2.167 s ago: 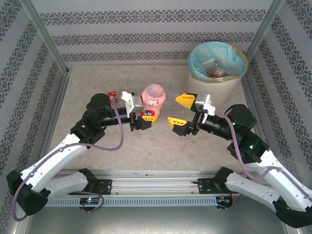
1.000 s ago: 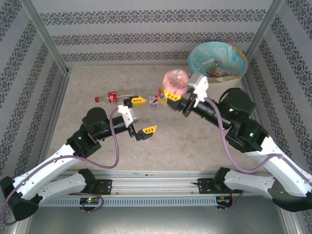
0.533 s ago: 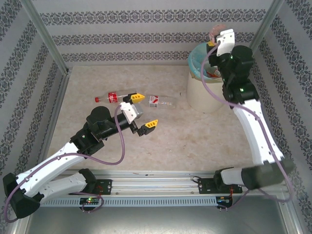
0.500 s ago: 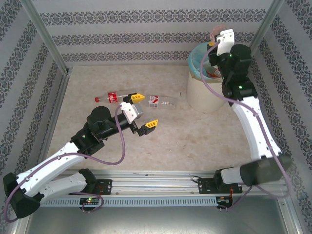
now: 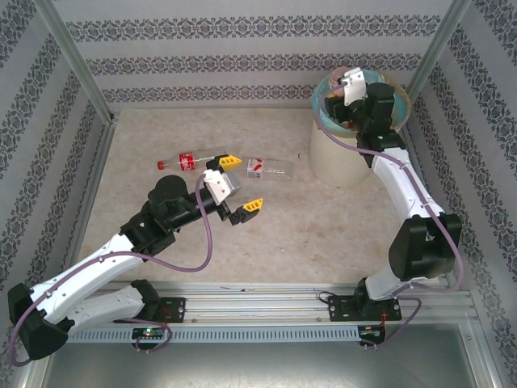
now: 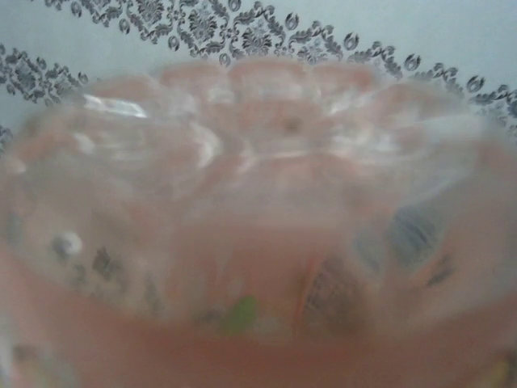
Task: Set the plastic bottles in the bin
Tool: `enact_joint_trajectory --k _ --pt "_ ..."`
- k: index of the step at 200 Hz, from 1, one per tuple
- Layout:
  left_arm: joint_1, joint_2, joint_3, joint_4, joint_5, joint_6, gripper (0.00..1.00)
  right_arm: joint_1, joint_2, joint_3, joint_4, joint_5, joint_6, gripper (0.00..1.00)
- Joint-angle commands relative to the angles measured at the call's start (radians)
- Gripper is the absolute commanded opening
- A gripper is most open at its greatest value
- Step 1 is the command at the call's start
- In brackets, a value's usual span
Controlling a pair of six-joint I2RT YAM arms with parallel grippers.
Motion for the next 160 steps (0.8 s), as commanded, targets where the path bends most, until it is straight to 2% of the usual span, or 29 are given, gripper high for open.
enact_joint_trajectory --k 1,16,32,51,79,100,133,160 --pt "-0.01 0.002 -0.012 0.047 0.0 0.021 1.0 -0.013 -0.04 0.012 0.033 -0.039 0.03 0.74" --pt "-0.01 0.002 -0.012 0.047 0.002 0.021 1.0 -0.013 -0.065 0.031 0.016 -0.021 0.048 0.81" --pt "-0.01 0.003 -0.011 0.047 0.005 0.021 1.0 -0.013 -0.087 0.05 0.007 0.053 0.082 0.89" --pt "-0.01 0.004 -0.01 0.044 0.008 0.021 1.0 -0.014 -0.106 0.065 -0.005 0.103 0.105 0.9" --pt "-0.01 0.005 -0.01 0.041 0.007 0.021 1.0 -0.014 -0.116 0.089 -0.021 0.093 0.137 0.9" --pt "-0.01 0.009 -0.01 0.039 0.004 0.024 1.0 -0.014 -0.103 0.117 -0.031 0.083 0.166 0.83" --pt "-0.01 0.013 -0.008 0.033 0.002 0.028 1.0 -0.016 -0.035 0.199 -0.133 0.105 0.16 0.62" --pt "-0.01 0.017 -0.009 0.031 0.0 0.032 1.0 -0.027 -0.009 0.135 -0.162 0.115 0.177 0.57"
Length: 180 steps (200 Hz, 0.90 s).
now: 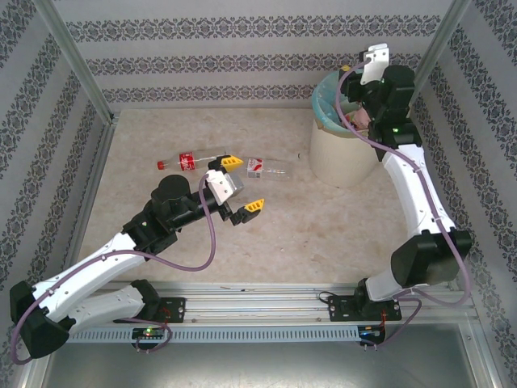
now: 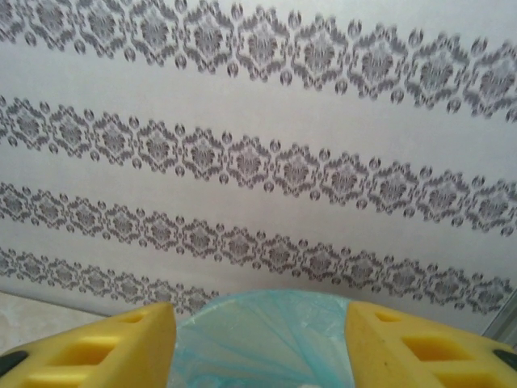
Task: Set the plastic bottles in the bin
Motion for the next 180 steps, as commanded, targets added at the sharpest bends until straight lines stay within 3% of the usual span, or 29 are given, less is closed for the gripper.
enact_joint_trajectory --k 1,52,101,124,145,180 --pt "-0.01 0.0 -0.008 0.03 -0.002 0.021 1.0 -0.02 0.036 -0.043 -0.067 0.028 0.024 0.57" --pt "-0.01 0.016 -0.005 0.031 0.004 0.016 1.0 -0.072 0.118 -0.076 -0.069 -0.018 0.065 0.56" --pt "-0.01 0.024 -0.007 0.033 -0.007 0.021 1.0 -0.083 0.121 0.068 -0.116 -0.109 0.129 0.66" --pt "-0.01 0.026 -0.008 0.032 -0.004 0.019 1.0 -0.083 0.059 0.122 -0.195 -0.096 0.152 0.7" --pt "-0.01 0.029 -0.009 0.034 -0.009 0.02 1.0 -0.085 -0.049 0.047 -0.211 -0.04 0.157 0.71" --pt "-0.01 0.033 -0.01 0.038 -0.003 0.013 1.0 -0.128 -0.227 -0.178 -0.215 0.016 0.16 0.58"
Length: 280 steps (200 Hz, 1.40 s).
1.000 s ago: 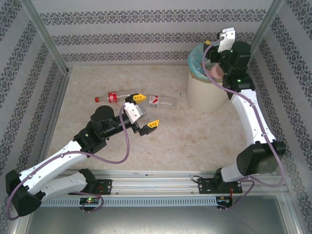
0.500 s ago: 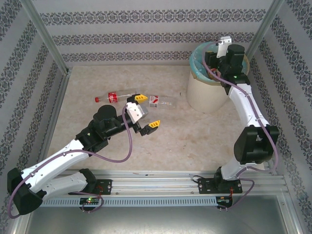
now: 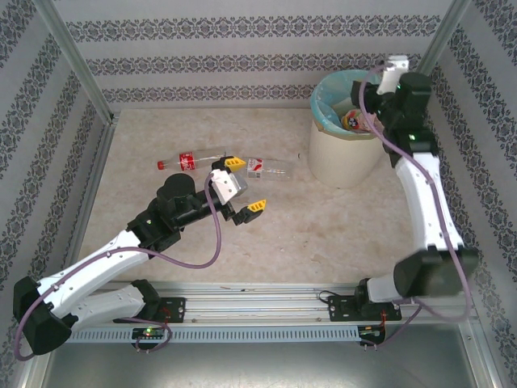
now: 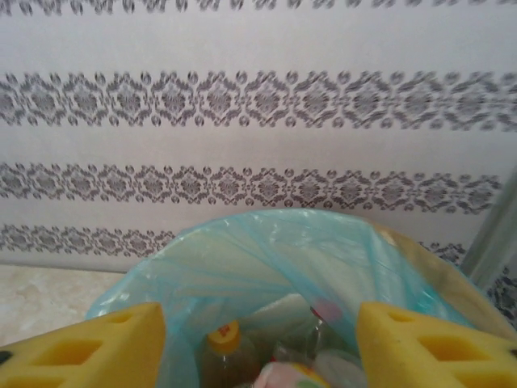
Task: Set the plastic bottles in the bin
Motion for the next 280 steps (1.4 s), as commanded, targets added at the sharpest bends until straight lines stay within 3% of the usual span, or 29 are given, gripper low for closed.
enact_joint_trajectory --k 1,40,86,119,149,187,235,260,280 --pt "-0.01 0.001 -0.01 0.039 -0.001 0.012 1.0 -0.041 -0.099 -0.124 -0.028 0.055 0.025 0.58" --pt "-0.01 0.011 -0.007 0.037 0.007 0.006 1.0 -0.074 -0.083 -0.245 -0.013 -0.018 0.059 0.49" --pt "-0.01 0.008 -0.007 0.033 -0.007 0.013 1.0 -0.081 0.093 -0.188 -0.104 -0.09 0.095 0.43" --pt "-0.01 0.009 -0.008 0.035 -0.008 0.013 1.0 -0.085 0.088 -0.181 -0.131 -0.072 0.095 0.47" --pt "-0.01 0.01 -0.002 0.031 -0.014 0.009 1.0 -0.086 0.034 -0.123 -0.161 -0.078 0.106 0.63" --pt "0.012 0.011 0.042 -0.01 -0.137 -0.029 1.0 -0.067 -0.087 -0.046 -0.165 -0.11 0.166 0.71" --pt "0.18 0.214 0.234 -0.247 -0.258 -0.171 1.0 0.079 -0.309 -0.178 -0.1 -0.076 0.186 0.74" --pt "0.345 0.395 0.403 -0.435 -0.243 -0.312 1.0 0.189 -0.413 -0.343 -0.021 -0.061 0.198 0.75" --pt "0.436 0.545 0.552 -0.584 -0.221 -0.318 1.0 0.273 -0.457 -0.437 0.0 -0.051 0.186 0.74"
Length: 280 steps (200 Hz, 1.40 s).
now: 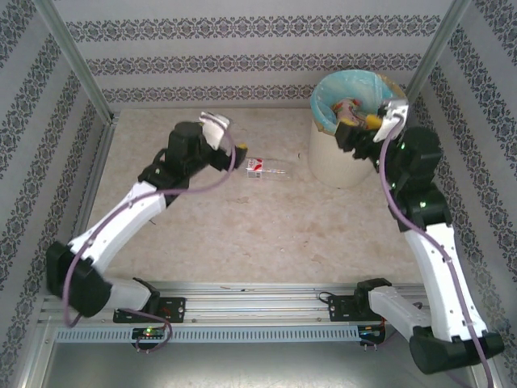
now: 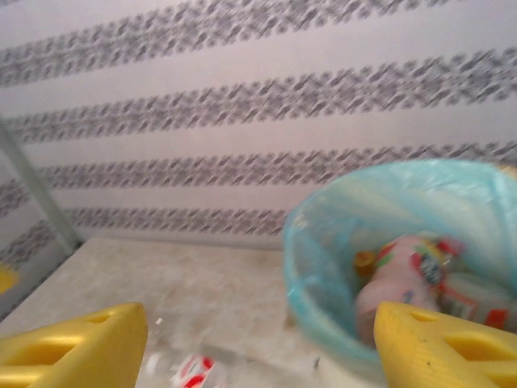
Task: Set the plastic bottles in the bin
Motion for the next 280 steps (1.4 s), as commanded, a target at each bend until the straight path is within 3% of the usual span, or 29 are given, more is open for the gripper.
enact_joint_trajectory --k 1,34,68,136,170,280 --pt "0.097 0.142 0.143 -0.267 -0.007 -0.091 1.0 0.073 -0.01 -0.107 0.044 0.022 0.008 0.74" --pt "0.203 0.388 0.377 -0.498 0.041 0.015 1.0 0.157 -0.022 -0.196 0.061 -0.019 -0.013 0.75" --pt "0.27 0.597 0.551 -0.598 -0.059 0.116 1.0 0.192 -0.014 -0.263 0.123 -0.09 -0.017 0.75" --pt "0.342 0.861 0.801 -0.761 0.014 0.113 1.0 0.209 0.012 -0.29 0.165 -0.116 -0.023 0.75" --pt "0.341 0.872 0.786 -0.802 0.065 0.078 1.0 0.209 -0.003 -0.299 0.165 -0.109 -0.017 0.76" --pt "0.337 0.681 0.404 -0.659 0.22 0.023 1.0 0.212 -0.065 -0.317 0.158 -0.109 0.034 0.76"
